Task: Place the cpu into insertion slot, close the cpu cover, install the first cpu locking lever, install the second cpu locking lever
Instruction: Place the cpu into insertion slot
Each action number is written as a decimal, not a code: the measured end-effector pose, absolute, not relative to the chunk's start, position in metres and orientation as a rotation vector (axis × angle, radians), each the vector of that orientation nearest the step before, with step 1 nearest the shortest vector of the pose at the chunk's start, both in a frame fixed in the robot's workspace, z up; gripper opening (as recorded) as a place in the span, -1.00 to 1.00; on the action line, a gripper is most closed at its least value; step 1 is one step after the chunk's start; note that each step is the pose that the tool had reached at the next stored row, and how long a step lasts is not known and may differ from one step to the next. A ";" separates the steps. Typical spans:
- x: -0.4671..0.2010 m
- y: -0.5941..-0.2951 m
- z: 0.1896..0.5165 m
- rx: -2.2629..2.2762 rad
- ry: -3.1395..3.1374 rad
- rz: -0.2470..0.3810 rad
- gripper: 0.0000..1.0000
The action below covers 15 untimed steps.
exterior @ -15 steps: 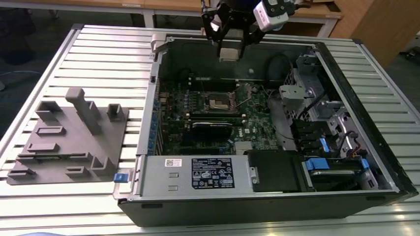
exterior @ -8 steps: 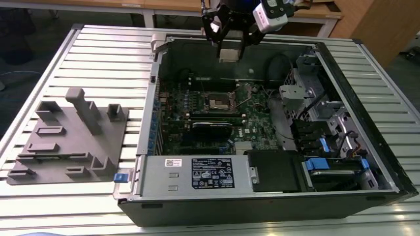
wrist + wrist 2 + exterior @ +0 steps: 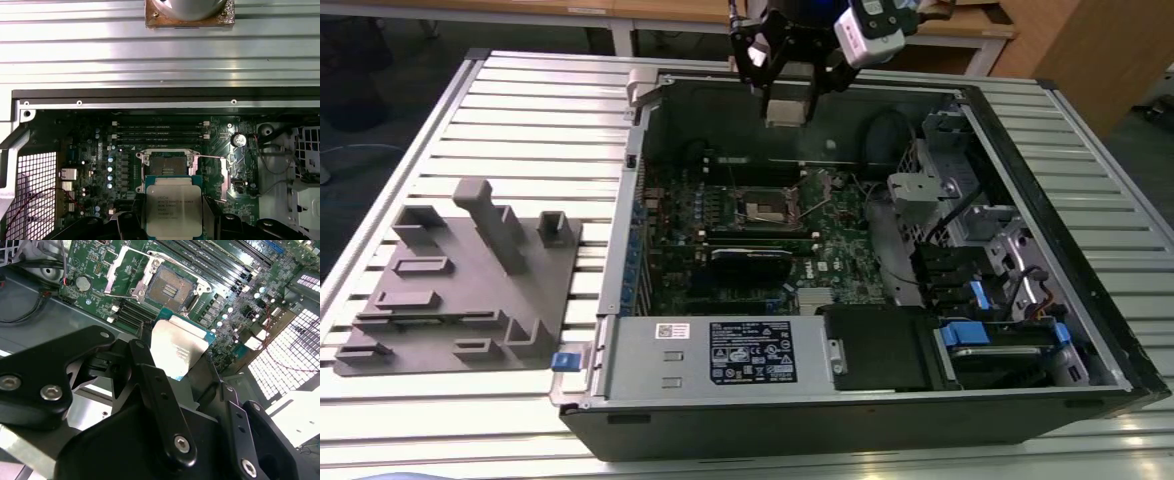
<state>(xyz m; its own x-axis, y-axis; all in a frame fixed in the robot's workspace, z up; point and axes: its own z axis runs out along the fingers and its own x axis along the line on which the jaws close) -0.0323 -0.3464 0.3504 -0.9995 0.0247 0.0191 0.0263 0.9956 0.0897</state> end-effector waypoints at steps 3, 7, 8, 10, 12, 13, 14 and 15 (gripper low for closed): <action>-0.032 -0.346 0.349 -0.040 -3.120 -0.140 0.08; -0.032 -0.346 0.348 -0.040 -3.120 -0.140 0.08; -0.032 -0.346 0.348 -0.040 -3.120 -0.140 0.08; -0.032 -0.346 0.348 -0.040 -3.120 -0.140 0.08; -0.032 -0.346 0.348 -0.040 -3.120 -0.140 0.08; -0.032 -0.346 0.347 -0.040 -3.120 -0.140 0.08; -0.032 -0.346 0.347 -0.040 -3.120 -0.140 0.08; -0.032 -0.346 0.346 -0.040 -3.120 -0.140 0.08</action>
<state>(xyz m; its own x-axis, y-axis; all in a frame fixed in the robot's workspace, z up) -0.0323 -0.3464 0.3465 -0.9995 0.0247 0.0193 0.0264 0.9957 0.0893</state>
